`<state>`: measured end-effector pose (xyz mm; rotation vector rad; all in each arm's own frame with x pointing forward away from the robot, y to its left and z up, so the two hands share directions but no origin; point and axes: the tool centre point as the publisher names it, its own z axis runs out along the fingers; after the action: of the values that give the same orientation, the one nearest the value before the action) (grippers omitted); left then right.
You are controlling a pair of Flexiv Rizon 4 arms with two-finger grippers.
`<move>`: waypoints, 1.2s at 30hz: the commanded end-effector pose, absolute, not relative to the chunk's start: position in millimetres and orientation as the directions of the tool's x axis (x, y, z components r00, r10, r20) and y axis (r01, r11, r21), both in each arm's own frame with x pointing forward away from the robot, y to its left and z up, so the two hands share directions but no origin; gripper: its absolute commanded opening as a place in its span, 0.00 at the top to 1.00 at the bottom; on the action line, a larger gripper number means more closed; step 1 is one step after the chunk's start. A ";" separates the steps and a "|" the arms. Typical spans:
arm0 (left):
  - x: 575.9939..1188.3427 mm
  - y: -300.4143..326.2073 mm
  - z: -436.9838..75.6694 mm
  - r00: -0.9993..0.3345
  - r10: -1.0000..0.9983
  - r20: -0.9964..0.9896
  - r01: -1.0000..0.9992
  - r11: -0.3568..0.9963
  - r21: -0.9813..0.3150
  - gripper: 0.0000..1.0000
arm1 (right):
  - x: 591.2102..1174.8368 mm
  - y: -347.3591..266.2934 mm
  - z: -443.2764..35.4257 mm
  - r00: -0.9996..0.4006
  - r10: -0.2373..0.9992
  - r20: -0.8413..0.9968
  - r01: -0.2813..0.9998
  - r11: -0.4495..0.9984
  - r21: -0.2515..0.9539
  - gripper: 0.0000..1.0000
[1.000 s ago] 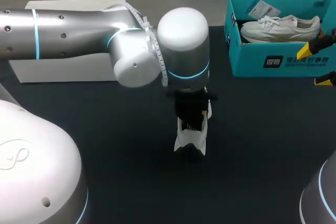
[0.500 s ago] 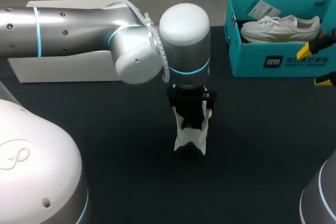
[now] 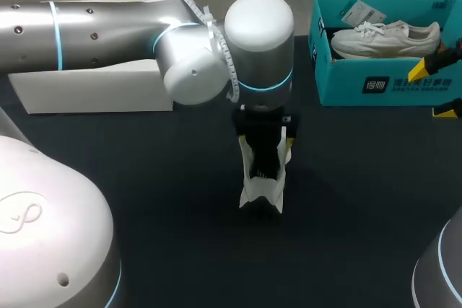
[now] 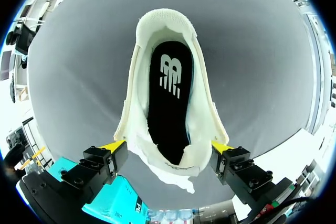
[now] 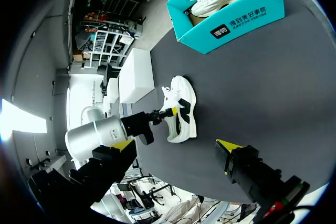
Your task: Take the shoe out of the shoebox, open the shoe tongue, remove and reinsert the insole, then place the shoe into the shoebox
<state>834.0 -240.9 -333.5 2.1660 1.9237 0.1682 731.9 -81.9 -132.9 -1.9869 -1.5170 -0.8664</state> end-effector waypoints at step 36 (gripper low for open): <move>857.3 -220.7 -301.9 0.081 0.994 -0.067 0.980 -0.068 0.188 1.00 | 731.8 -81.6 -133.5 0.182 0.654 0.734 0.965 -0.263 -0.005 0.00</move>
<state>858.8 -219.3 -298.9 2.1593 2.0095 0.1143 731.9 -81.9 -132.9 -1.9869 -1.5170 -0.8665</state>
